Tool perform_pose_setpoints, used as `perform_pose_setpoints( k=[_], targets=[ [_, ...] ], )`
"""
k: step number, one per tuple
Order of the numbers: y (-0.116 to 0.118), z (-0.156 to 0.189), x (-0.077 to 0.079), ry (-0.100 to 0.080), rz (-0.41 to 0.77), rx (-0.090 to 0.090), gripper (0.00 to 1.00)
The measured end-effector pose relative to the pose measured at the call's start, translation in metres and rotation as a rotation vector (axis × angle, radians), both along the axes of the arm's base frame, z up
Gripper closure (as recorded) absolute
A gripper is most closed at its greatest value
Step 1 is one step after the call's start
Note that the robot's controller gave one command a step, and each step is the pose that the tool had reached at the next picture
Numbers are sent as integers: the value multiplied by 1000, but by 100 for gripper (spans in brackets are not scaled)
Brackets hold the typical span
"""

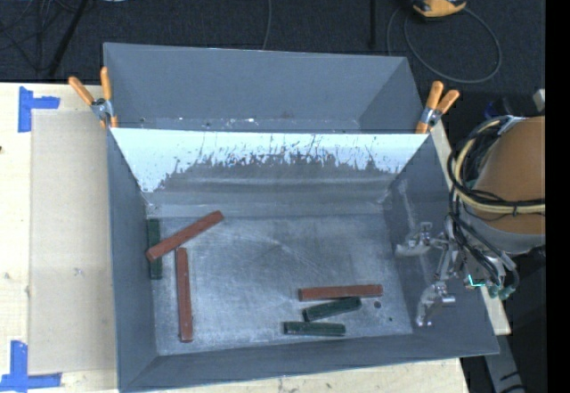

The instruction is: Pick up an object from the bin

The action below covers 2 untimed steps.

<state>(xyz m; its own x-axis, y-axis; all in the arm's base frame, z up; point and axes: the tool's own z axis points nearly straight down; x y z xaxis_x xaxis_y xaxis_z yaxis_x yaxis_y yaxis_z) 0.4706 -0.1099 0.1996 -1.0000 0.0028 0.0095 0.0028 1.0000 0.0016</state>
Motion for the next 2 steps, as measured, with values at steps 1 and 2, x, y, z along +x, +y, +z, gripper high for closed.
perform_pose_setpoints(
  k=[1,2],
  targets=[
    [1,4,2,-8,4,-1,0],
    [22,-114,24,-18,30,-4,100]
  ],
)
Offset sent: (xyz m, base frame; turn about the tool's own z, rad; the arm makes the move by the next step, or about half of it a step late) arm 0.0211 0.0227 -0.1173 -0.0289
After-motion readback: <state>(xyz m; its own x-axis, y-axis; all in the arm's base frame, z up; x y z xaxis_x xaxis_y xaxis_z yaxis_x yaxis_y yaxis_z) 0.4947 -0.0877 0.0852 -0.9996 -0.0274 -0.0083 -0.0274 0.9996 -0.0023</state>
